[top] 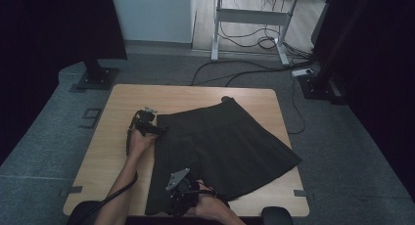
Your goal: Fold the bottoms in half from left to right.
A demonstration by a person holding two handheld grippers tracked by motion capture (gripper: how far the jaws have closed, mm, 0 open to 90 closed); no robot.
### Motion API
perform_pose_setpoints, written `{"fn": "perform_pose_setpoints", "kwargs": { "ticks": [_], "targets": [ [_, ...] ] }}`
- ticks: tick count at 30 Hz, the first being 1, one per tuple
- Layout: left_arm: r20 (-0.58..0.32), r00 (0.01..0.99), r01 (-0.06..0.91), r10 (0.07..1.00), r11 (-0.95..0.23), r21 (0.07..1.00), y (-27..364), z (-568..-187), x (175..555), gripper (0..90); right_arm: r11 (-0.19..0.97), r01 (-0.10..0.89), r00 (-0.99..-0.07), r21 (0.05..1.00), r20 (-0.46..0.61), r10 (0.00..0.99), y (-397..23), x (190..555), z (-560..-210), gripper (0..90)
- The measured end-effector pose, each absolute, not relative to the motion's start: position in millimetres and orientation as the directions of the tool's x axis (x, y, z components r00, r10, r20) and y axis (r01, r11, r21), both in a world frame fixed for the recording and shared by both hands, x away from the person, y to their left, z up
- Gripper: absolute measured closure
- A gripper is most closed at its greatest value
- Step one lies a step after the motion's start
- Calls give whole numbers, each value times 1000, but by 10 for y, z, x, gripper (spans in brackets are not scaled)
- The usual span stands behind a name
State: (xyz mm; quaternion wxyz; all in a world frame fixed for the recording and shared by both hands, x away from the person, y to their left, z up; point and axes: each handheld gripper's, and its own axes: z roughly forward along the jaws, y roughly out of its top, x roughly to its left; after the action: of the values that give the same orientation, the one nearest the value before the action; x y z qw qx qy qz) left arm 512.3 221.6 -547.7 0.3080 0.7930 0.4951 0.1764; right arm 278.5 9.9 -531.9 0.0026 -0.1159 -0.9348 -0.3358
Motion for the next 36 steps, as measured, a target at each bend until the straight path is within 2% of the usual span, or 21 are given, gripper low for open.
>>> {"fn": "perform_pose_setpoints", "kwargs": {
  "ticks": [3,5,8,12,14,15,19,21,23,25,36],
  "targets": [
    [-24,448,676,894,-321,663,2214,-5478,5123,0,777,196,-978,598,61,201,134,2772,-5391,23],
    [-25,452,673,892,-322,665,2214,-5477,5122,2,786,162,-980,597,4,199,143,2752,-5406,50],
    [-25,468,655,883,-328,681,2208,-5470,5101,58,789,171,-976,590,-9,217,145,2749,-5389,107],
    [-27,485,634,874,-330,699,2180,-5461,5073,193,774,199,-966,601,-11,257,100,2805,-5351,307],
    [-31,496,624,868,-331,708,2156,-5457,5059,255,758,214,-960,616,-8,278,56,2846,-5338,441],
    [-33,499,620,866,-330,712,2143,-5456,5053,316,751,220,-958,622,-8,287,26,2874,-5334,526],
    [-38,509,612,860,-330,719,2107,-5452,5039,440,750,228,-954,621,-14,301,-4,2916,-5320,698],
    [-50,520,609,853,-329,722,2089,-5448,5031,551,753,232,-952,615,-13,305,-11,2935,-5312,767],
    [-70,528,613,846,-323,721,2053,-5442,5017,707,750,242,-950,616,-5,311,-16,2951,-5311,795],
    [-74,532,616,843,-326,718,2034,-5436,5017,803,747,250,-949,616,2,316,-21,2958,-5311,806],
    [-64,561,625,826,-371,687,2149,-5391,4990,821,744,258,-956,616,53,287,58,2965,-5312,809]
  ]
}}
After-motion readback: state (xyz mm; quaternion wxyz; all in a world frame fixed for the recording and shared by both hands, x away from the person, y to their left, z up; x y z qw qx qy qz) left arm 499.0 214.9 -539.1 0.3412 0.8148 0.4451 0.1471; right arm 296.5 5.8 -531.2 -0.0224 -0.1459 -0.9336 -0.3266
